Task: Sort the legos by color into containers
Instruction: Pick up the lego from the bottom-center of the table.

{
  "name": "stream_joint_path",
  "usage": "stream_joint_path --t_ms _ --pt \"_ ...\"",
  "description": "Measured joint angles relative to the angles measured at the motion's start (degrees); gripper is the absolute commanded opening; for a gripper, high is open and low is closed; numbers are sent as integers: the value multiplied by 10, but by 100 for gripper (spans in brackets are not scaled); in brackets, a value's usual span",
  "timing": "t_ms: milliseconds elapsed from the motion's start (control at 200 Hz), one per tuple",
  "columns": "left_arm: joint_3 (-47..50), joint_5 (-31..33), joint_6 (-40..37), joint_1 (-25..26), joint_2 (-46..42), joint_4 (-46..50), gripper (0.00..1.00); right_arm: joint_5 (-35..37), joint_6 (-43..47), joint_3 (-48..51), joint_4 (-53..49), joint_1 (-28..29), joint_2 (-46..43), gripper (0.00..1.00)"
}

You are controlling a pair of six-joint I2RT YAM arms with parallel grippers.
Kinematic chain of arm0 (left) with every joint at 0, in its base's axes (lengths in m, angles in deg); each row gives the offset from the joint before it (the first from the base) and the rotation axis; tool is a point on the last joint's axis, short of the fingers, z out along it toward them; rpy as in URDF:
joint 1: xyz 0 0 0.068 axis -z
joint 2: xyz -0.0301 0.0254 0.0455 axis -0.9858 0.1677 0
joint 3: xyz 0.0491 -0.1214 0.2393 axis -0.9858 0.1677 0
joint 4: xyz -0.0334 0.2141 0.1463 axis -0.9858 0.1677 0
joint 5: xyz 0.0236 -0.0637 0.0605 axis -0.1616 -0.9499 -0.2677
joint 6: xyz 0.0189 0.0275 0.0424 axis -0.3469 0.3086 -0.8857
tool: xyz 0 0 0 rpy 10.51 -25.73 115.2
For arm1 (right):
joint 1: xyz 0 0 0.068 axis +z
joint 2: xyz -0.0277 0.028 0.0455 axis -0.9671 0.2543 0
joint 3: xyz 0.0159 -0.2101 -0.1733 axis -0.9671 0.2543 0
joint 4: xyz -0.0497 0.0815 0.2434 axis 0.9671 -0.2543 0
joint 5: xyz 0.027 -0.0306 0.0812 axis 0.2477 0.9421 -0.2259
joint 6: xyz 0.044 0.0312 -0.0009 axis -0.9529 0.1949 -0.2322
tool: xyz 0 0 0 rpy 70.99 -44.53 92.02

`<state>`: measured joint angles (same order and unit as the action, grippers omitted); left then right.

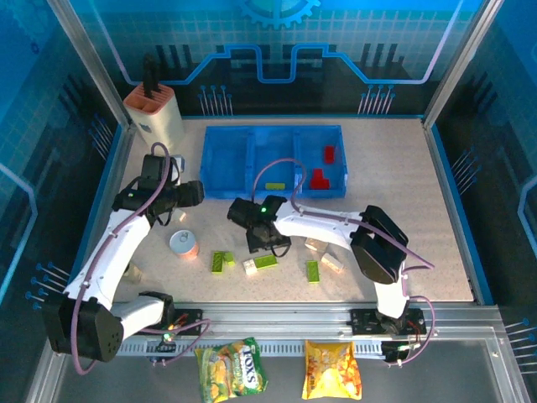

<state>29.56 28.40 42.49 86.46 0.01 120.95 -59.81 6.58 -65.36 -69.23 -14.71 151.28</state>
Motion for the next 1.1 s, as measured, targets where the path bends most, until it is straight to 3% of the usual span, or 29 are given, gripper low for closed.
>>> stream_joint_path --t_ms 335,1101 --pt "0 -2 0 0 0 0 74 -5 -31 23 1 54 0 69" --pt "0 -2 0 0 2 0 74 -18 -29 36 26 38 24 70"
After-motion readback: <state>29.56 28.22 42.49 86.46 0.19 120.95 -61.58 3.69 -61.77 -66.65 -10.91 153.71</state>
